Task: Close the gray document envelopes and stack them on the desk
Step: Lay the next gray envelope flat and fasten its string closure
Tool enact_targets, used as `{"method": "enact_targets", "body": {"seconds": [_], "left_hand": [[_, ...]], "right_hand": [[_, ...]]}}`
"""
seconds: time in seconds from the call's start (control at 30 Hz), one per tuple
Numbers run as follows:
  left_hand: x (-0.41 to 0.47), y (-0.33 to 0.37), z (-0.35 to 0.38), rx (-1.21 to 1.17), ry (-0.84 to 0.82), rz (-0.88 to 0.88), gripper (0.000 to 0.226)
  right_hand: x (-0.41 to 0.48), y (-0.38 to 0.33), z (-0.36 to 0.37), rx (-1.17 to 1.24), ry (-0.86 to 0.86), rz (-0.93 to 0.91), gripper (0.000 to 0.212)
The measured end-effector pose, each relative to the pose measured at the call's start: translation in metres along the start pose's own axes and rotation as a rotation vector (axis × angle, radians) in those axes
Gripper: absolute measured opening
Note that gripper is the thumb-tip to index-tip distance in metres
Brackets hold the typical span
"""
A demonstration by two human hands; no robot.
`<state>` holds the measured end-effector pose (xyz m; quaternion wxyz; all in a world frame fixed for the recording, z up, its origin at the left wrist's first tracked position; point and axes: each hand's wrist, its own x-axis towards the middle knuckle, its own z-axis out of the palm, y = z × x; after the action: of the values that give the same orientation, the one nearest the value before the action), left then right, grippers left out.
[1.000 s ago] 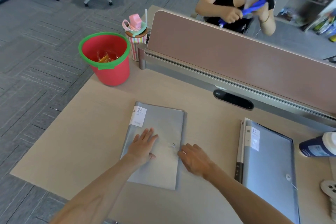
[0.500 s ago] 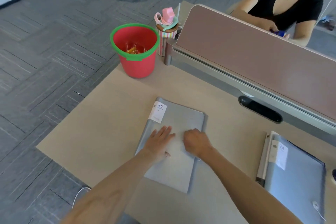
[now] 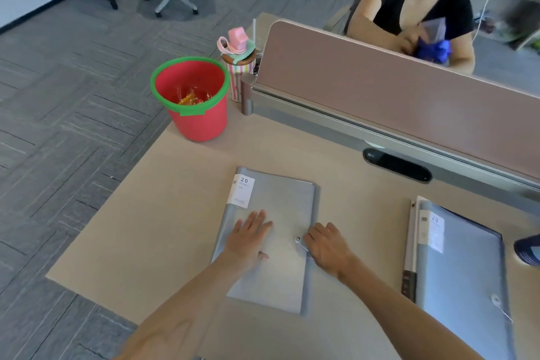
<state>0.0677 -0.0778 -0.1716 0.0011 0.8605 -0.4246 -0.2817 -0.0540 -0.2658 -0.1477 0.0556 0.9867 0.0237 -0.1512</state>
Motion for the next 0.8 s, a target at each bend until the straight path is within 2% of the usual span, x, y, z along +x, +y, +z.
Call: {"method": "enact_targets", "body": {"seconds": [0.13,0.3,0.5,0.67,0.8], "left_hand": [[0.001,0.000,0.000,0.022,0.007,-0.003,0.082],[0.002,0.001,0.003,0.028,0.018,-0.012,0.082],[-0.002,0.004,0.002,0.019,0.025,-0.020,0.079],[-0.002,0.002,0.003,0.011,0.036,-0.008,0.078],[0.001,0.000,0.004,-0.001,0.029,-0.003,0.078]], "right_hand": [[0.005,-0.003,0.008,-0.059,0.029,0.002,0.030],[0.002,0.003,0.006,-0.063,0.137,-0.098,0.030],[0.003,-0.007,0.008,-0.086,0.119,-0.126,0.038],[0.005,-0.017,0.012,-0.024,0.151,0.036,0.035],[0.001,-0.027,0.013,0.159,0.173,0.248,0.024]]}}
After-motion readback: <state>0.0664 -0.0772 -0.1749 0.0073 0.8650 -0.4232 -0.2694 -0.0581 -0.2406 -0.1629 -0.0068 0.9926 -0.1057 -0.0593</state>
